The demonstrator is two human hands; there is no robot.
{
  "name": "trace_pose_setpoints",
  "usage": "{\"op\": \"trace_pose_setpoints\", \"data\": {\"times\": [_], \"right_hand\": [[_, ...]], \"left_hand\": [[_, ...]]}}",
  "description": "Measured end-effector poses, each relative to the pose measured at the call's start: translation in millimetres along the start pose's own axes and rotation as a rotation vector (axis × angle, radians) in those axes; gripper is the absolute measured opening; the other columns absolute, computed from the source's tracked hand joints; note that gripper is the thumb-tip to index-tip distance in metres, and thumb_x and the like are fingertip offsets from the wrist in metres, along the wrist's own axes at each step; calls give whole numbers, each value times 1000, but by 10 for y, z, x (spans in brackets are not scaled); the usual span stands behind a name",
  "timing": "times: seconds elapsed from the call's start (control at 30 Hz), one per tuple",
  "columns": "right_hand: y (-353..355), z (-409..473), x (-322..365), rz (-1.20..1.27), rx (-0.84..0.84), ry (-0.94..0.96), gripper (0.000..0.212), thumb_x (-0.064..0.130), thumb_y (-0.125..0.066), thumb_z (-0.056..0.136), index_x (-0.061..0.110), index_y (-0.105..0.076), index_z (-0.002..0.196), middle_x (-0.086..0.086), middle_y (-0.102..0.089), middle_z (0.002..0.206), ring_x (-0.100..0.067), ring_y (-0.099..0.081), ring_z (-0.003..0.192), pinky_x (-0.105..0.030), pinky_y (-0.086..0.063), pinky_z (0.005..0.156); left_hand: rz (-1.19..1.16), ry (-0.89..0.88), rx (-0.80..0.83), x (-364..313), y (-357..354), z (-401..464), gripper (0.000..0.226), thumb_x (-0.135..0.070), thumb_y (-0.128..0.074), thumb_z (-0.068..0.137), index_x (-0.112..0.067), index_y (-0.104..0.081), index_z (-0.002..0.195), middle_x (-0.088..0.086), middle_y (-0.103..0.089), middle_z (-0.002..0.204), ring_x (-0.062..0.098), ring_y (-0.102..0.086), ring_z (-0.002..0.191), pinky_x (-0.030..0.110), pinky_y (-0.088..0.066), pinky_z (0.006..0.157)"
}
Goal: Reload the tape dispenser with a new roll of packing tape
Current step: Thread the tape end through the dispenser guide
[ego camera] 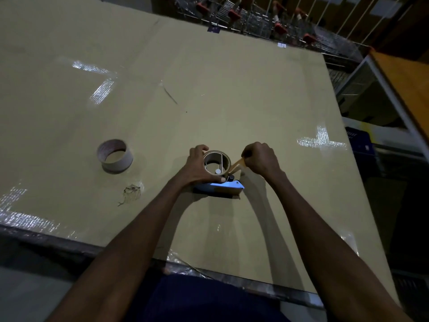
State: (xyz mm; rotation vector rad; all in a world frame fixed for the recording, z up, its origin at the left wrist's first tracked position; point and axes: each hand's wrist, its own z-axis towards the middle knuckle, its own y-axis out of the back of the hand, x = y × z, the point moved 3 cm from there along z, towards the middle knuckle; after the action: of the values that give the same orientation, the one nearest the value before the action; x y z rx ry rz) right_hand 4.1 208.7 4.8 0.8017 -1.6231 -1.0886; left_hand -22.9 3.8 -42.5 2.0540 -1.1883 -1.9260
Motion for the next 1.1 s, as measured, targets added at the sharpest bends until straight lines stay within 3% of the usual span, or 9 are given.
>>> {"op": "trace_pose_setpoints", "data": {"times": [0.13, 0.3, 0.53, 0.7, 0.9, 1.0, 1.1], "right_hand": [[-149, -182, 69, 314, -183, -270, 28, 8, -60, 77, 19, -77, 95, -4, -76, 104, -27, -68, 97, -29, -52, 79], [-392, -366, 269, 554, -346, -469, 31, 8, -55, 77, 20, -76, 97, -4, -75, 103, -29, -68, 95, -29, -49, 76], [-436, -387, 257, 611, -467, -427, 26, 3, -55, 81, 12, -75, 95, -9, -75, 97, -27, -68, 90, -29, -49, 76], [-439, -341, 178, 631, -471, -385, 28, -3, -54, 80, 9, -77, 90, -9, -77, 94, -26, -70, 87, -30, -52, 80], [-484, -297, 155, 552, -442, -344, 26, -3, -58, 81, 8, -76, 96, -11, -76, 96, -26, -70, 87, -36, -57, 81], [-506, -284, 174, 528, -461, -330, 25, -1, -58, 82, 9, -75, 97, -11, -76, 95, -28, -70, 85, -41, -59, 78], [-500, -283, 208, 498, -474, -266, 23, 0, -59, 86, 7, -74, 102, -13, -76, 97, -28, -71, 86, -43, -60, 78]], "left_hand": [[19, -4, -168, 8, -64, -50, 97, -43, -96, 52, -16, -37, 124, 1, -37, 122, 22, -52, 112, 41, -49, 94], [-3, -8, -225, -2, -114, -91, 98, -41, -95, 54, -13, -39, 130, 3, -38, 127, 24, -52, 115, 40, -48, 95], [183, -71, -150, -8, 8, -55, 85, -58, -87, 58, -20, -49, 123, -1, -46, 121, 22, -61, 97, 39, -52, 82], [320, -114, -28, -56, 127, 4, 96, -83, -60, 49, -22, -48, 121, -4, -47, 120, 20, -58, 94, 36, -48, 77], [397, -168, 35, -17, 202, 78, 91, -78, -65, 57, -24, -46, 128, -3, -49, 127, 22, -57, 106, 32, -39, 76], [391, -169, 3, -10, 193, 73, 99, -75, -69, 59, -25, -42, 140, -3, -47, 138, 23, -54, 118, 34, -44, 84], [425, -170, -9, -60, 138, 73, 112, -67, -78, 65, -23, -26, 154, -1, -36, 153, 25, -44, 133, 43, -45, 96]]}}
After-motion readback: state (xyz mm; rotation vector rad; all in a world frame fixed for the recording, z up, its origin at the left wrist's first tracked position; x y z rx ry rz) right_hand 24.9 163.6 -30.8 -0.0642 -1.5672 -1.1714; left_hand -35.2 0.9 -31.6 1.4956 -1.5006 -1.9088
